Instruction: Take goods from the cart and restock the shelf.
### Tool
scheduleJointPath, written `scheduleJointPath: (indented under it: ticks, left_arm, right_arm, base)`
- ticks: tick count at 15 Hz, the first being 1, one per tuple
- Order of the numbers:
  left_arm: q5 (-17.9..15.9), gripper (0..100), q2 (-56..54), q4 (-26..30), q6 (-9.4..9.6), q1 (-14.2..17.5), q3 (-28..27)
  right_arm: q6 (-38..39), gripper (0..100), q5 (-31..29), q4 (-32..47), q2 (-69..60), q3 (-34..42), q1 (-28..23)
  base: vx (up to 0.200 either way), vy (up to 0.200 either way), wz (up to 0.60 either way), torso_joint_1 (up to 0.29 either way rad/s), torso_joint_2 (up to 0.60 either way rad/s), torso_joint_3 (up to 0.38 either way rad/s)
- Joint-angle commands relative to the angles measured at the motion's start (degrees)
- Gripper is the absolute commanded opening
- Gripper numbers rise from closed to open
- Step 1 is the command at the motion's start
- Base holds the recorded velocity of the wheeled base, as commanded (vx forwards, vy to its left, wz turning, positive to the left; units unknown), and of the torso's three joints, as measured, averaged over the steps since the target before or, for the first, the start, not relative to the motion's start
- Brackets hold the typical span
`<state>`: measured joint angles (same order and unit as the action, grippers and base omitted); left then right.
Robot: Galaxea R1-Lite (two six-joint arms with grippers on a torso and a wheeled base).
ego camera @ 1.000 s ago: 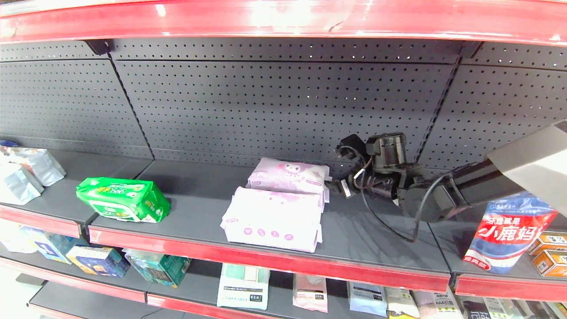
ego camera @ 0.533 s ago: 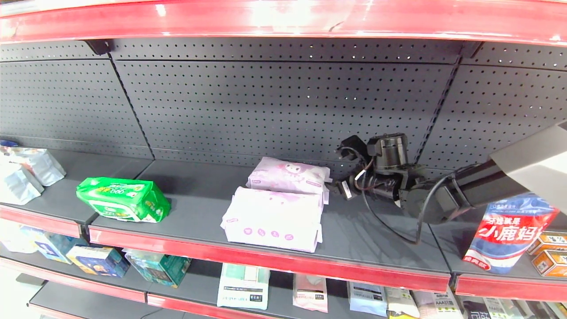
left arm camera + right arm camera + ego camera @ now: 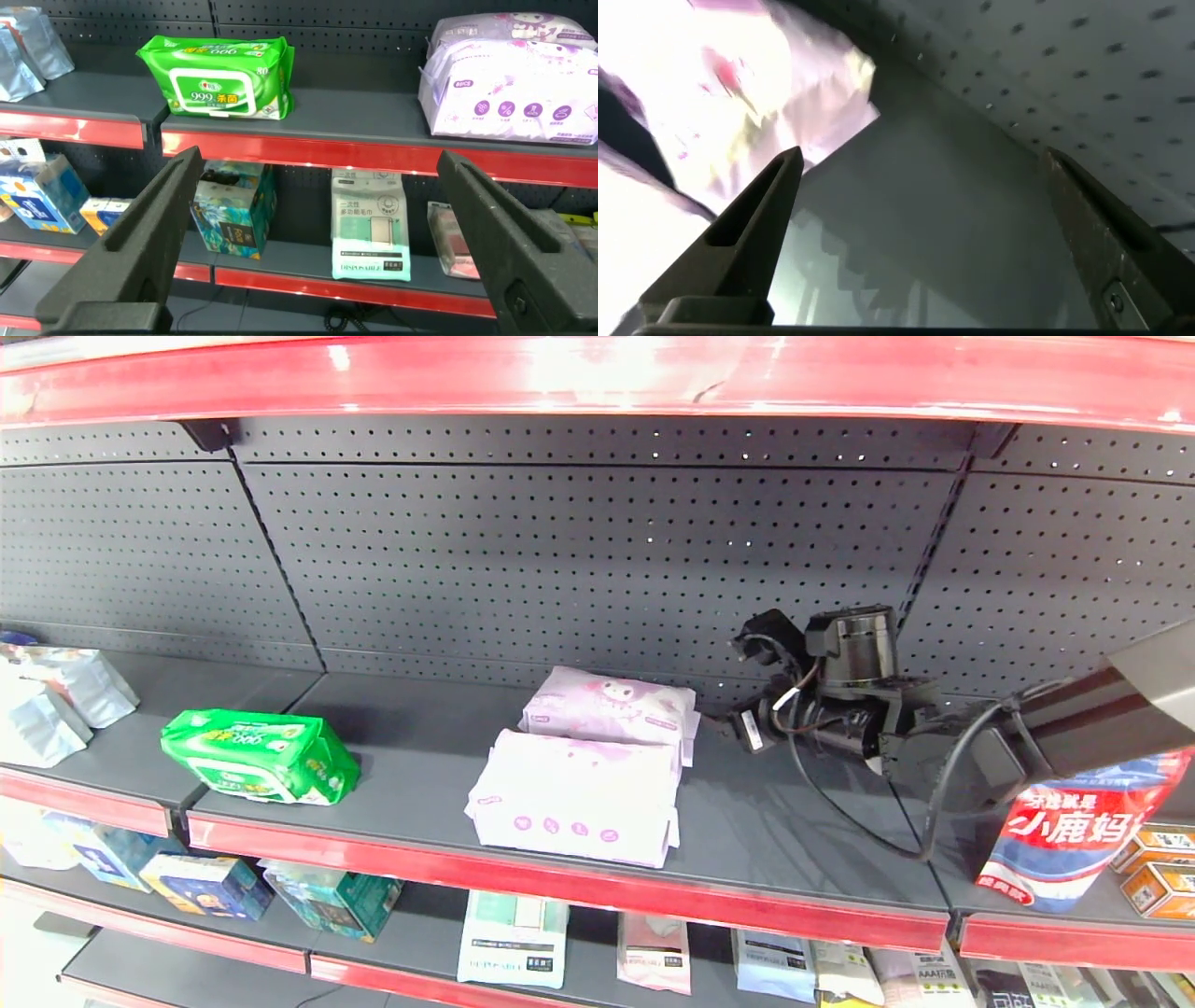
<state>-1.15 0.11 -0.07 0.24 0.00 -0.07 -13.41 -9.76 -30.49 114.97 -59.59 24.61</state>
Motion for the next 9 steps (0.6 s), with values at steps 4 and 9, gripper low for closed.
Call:
scheduleJointPath:
  ticks: [4,9]
  left_arm:
    - [0.0,100,0.1,0.0,0.02,0.0,0.0]
    - [0.0,100,0.1,0.0,0.02,0.0,0.0]
  right_arm:
    - [3.0,100,-3.5,-0.2,-12.7,8.9,3.4]
    - [2.6,100,-8.3,0.0,-23.2,12.0,6.5]
  base:
    - [0.0,0.0,0.0,0.0,0.0,0.0]
    - [0.0,0.0,0.0,0.0,0.0,0.0]
